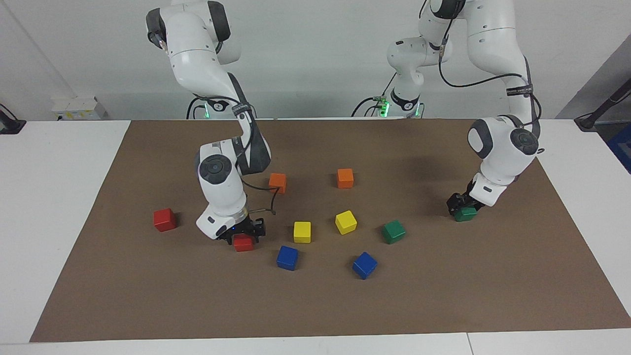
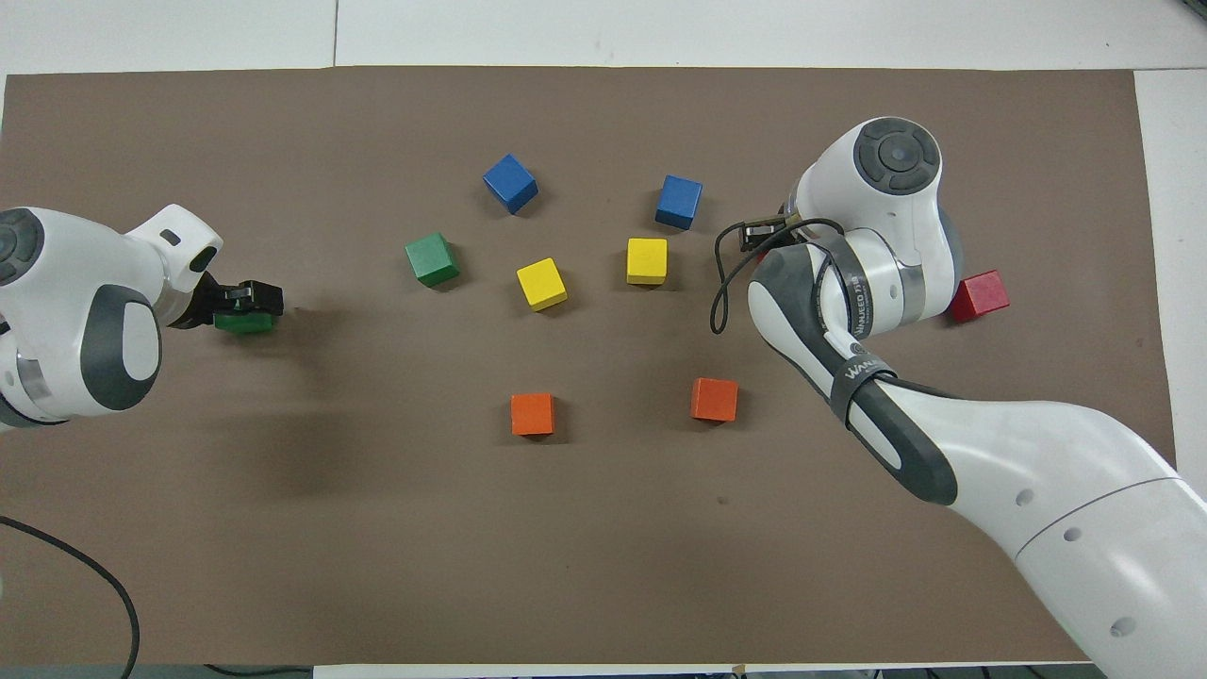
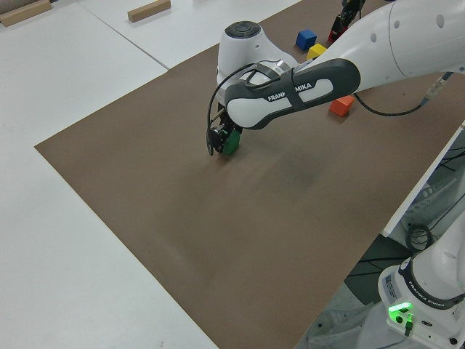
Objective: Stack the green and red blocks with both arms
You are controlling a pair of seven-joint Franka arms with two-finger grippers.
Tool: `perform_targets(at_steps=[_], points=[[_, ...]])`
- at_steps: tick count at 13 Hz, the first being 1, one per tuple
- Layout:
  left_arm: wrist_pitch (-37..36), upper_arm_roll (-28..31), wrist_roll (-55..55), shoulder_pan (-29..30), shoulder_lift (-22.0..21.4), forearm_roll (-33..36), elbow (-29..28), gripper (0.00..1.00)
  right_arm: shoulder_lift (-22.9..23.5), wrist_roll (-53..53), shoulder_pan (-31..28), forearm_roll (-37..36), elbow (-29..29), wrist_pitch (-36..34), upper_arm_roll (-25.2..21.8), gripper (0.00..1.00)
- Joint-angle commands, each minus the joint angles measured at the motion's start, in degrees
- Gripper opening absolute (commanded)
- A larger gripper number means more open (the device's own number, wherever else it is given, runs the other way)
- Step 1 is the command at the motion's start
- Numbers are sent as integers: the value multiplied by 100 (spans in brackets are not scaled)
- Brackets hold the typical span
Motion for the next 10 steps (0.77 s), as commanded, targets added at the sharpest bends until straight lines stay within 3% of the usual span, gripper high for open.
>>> perform_targets(at_steps=[1,3,5,8,10], points=[[-203,-10,-9,-76,28,-52,442,100,-144,173,-96,-73,-71,-182,34,0],[-818,8,-472,-382,281,-70,1285,100,-555,42,-323,-125,17,-857,-1,0],[-864,8,-1246,-759,484,-70,1735,100,-1073,-710,-753,-134,-44,-1368,-1,0],[-1205,17,-2215,-1340,906,-52,2421,100,-1400,-1994,-1439,-143,-150,-1616,-1,0],[-1181,25,-2818,-1805,1117,9,2520,100,-1506,-2680,-1729,-161,-264,-1599,7,0]])
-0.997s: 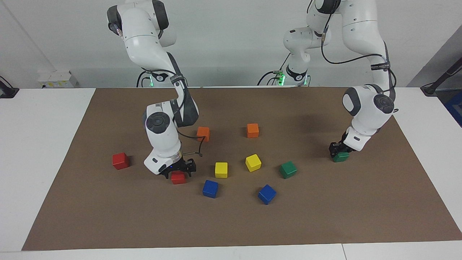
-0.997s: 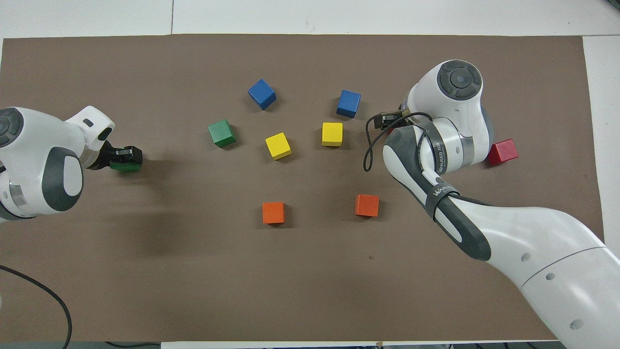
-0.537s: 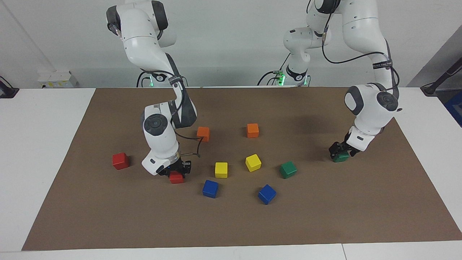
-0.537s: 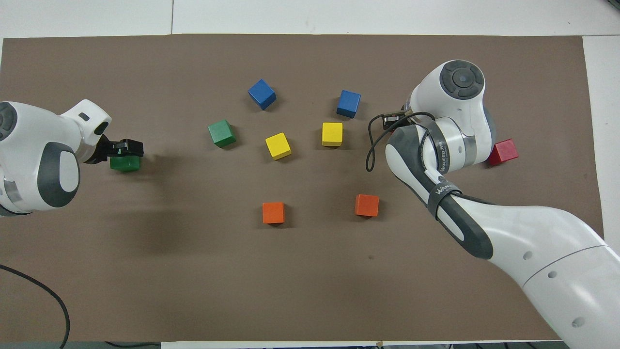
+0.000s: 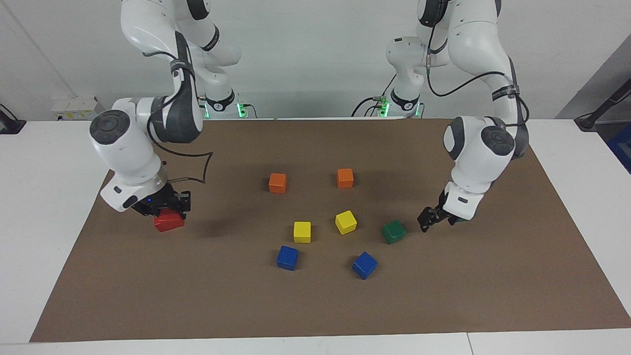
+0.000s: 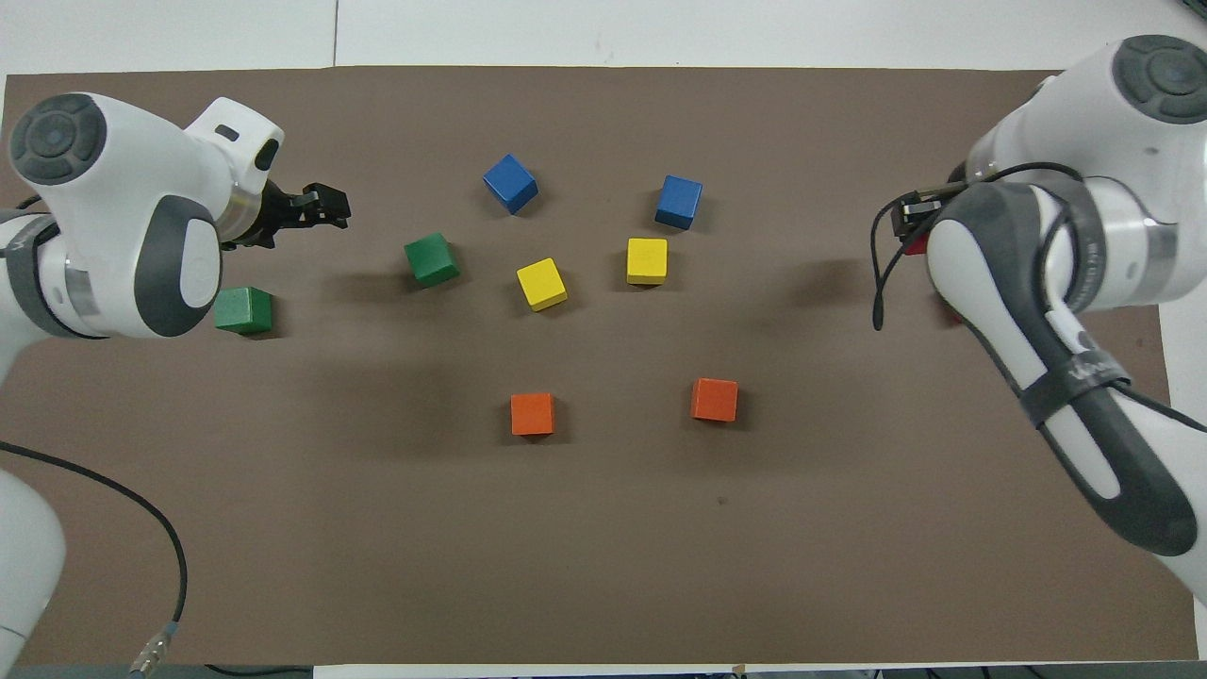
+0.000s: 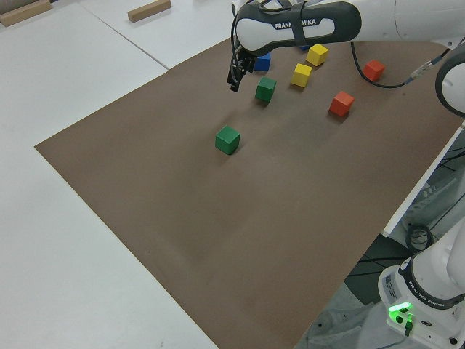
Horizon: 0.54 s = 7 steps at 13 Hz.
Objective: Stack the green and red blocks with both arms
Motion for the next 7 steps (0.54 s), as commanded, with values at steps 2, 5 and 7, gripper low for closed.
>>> perform_targets(at_steps=[2,5,7], points=[[-94,94,-935,-468,355,143,340,100,-252,-818,-348,-106,-596,339,88,0],[214,94,-1140,-608,355,223,104,100,-577,-872,-374,-106,-1535,1260,88,0],[232,94,-1192,-626,346,223,-2,100,-648,-977,-470,-106,-1828,1509,88,0]])
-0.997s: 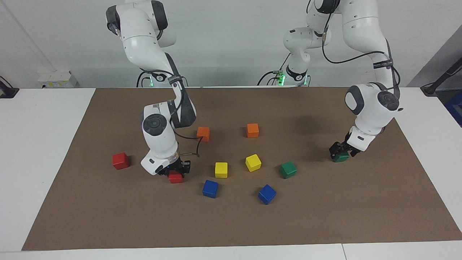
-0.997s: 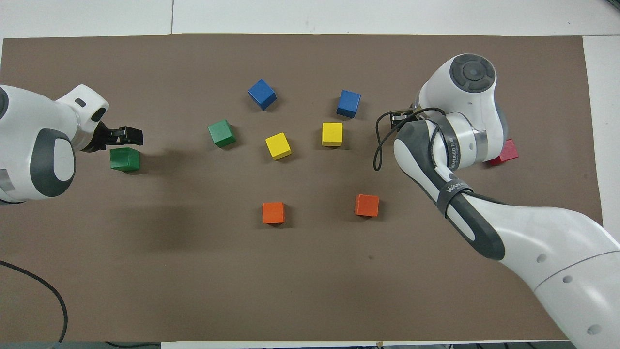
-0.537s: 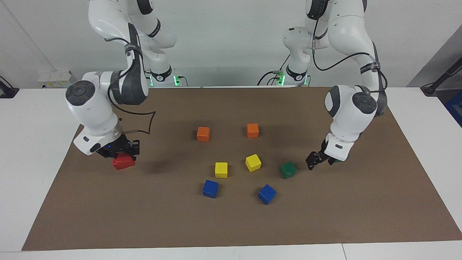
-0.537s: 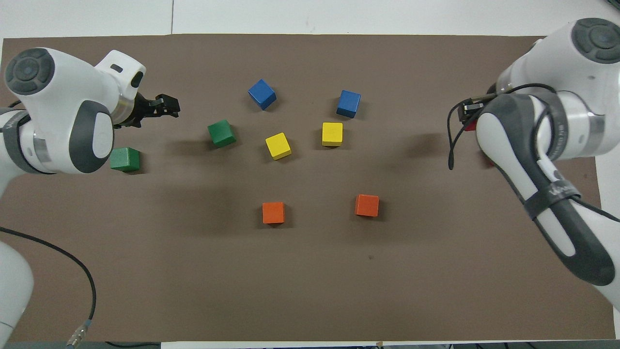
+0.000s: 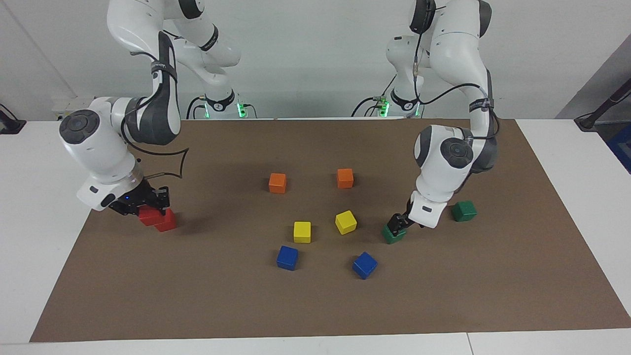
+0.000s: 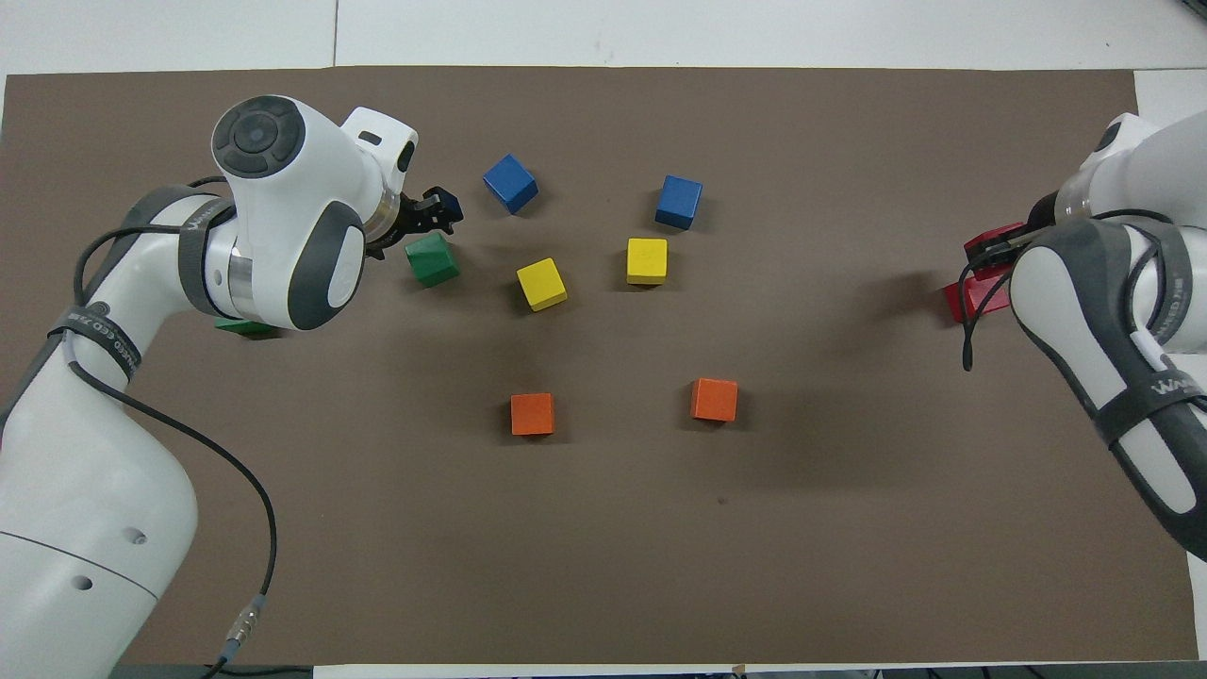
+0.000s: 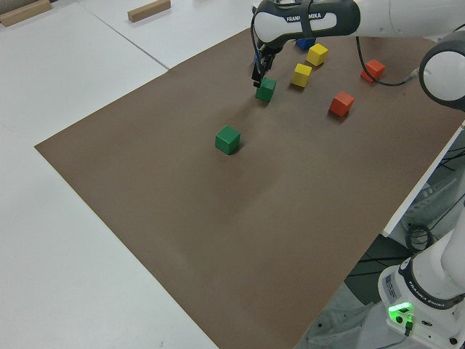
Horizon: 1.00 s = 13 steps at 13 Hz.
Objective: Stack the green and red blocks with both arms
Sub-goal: 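Grasp the second green cube with the left gripper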
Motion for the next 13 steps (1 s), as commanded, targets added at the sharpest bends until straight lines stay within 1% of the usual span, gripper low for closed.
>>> perform_targets(at_steps=[1,3,6,10,13], points=[[221,83,-397,-100,0,132,-191,100,-370,-304,-215,-104,-625,321,81,0],[362,92,-698,-231,0,141,-306,100,-440,-506,-311,-104,-827,497,81,0],[459,92,-707,-231,17,194,-315,100,-450,-683,-417,-104,-845,524,89,0],[652,83,-698,-240,17,571,-543,100,-432,-665,-426,-95,-889,533,90,0],[696,83,-716,-231,17,589,-570,100,-415,-604,-391,-86,-889,533,90,0]])
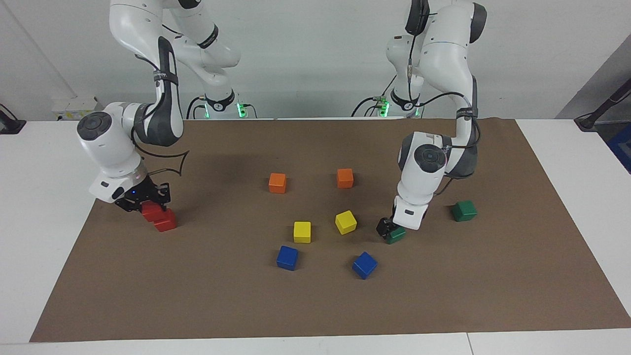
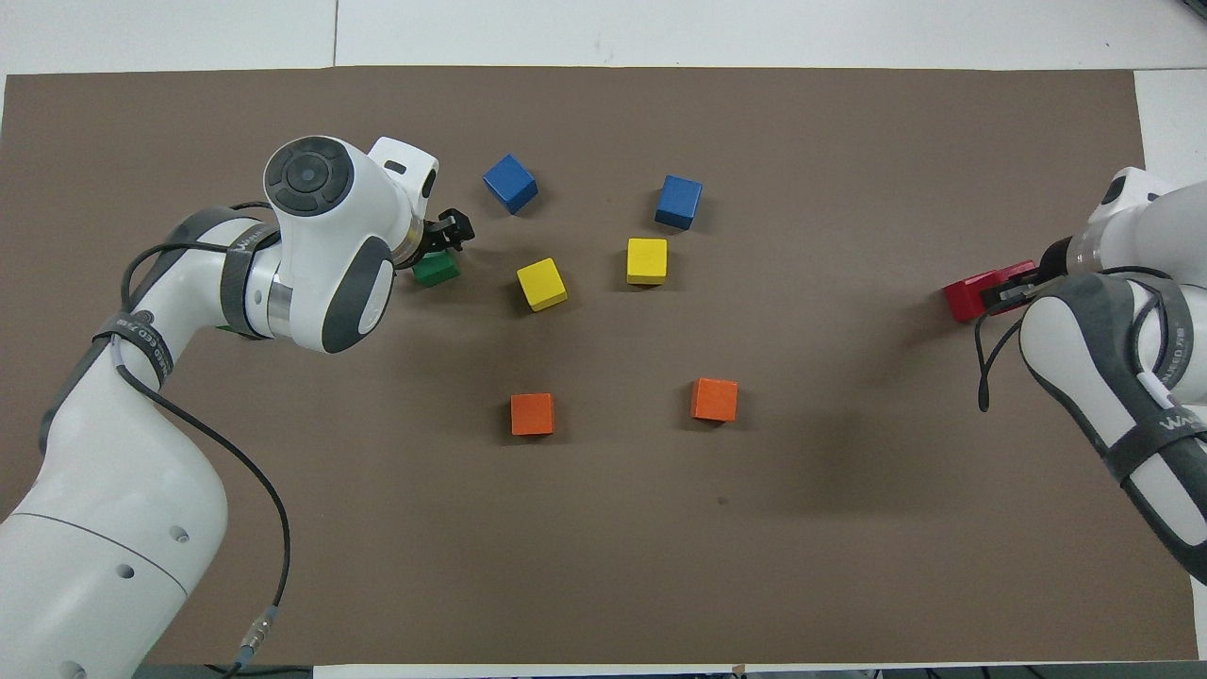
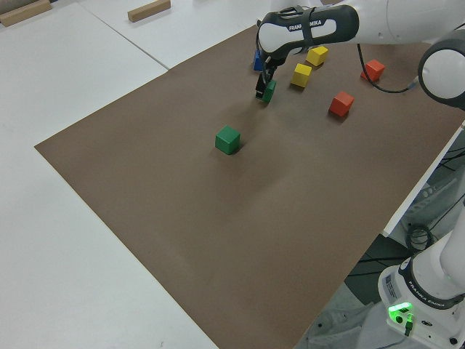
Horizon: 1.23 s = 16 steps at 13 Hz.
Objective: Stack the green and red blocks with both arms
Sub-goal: 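Grasp the second green cube with the left gripper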
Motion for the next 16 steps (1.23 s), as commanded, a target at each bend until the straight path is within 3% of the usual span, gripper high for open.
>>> perform_targets(at_steps=[1,16], points=[[156,70,-238,-87,-24,160,-99,100,-116,2,-47,-84,-159,117,85,0],[542,70,-590,-201,-15,169,-301,100,-10,170,6,-58,-159,319,94,0]])
